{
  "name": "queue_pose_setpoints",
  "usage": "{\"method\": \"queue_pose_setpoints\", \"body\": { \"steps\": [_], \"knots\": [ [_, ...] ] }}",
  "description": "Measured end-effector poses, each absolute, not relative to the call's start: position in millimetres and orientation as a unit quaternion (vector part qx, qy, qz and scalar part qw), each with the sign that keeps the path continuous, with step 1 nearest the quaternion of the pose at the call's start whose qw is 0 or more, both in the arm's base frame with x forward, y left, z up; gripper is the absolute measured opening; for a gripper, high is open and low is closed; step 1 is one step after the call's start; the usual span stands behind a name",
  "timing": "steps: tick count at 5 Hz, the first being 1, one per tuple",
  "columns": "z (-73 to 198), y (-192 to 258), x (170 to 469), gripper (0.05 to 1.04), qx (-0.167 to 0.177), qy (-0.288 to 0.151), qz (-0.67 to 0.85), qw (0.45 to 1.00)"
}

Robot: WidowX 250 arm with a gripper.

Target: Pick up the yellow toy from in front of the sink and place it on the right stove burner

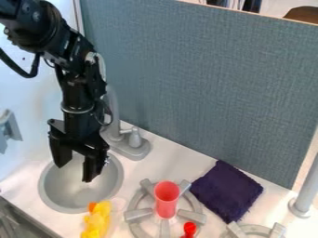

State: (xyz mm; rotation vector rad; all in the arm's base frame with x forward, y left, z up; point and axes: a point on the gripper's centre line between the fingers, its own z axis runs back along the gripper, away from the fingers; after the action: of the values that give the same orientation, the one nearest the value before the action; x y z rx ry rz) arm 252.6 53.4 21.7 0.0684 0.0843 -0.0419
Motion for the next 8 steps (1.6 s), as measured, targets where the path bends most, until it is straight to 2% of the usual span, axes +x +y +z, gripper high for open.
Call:
{"method": "queue_pose_setpoints", "body": {
  "steps": [1, 3, 4, 5, 6, 8],
  "knots": [
    [16.5, 52.2, 251.4, 1.003, 0.031, 0.050, -0.020, 0.998],
    [-6.3, 40.2, 264.8, 1.004, -0.009, 0.018, 0.002, 1.000],
    [-22.8, 39.0, 267.1, 1.003, -0.011, -0.003, 0.049, 0.999],
    [-40.7, 39.9, 268.0, 1.003, -0.006, -0.004, 0.090, 0.996],
    [-62.2, 36.1, 263.1, 1.003, 0.006, 0.018, 0.105, 0.994],
    [-81.6, 24.8, 265.1, 1.003, -0.005, 0.041, 0.107, 0.993]
  ]
}}
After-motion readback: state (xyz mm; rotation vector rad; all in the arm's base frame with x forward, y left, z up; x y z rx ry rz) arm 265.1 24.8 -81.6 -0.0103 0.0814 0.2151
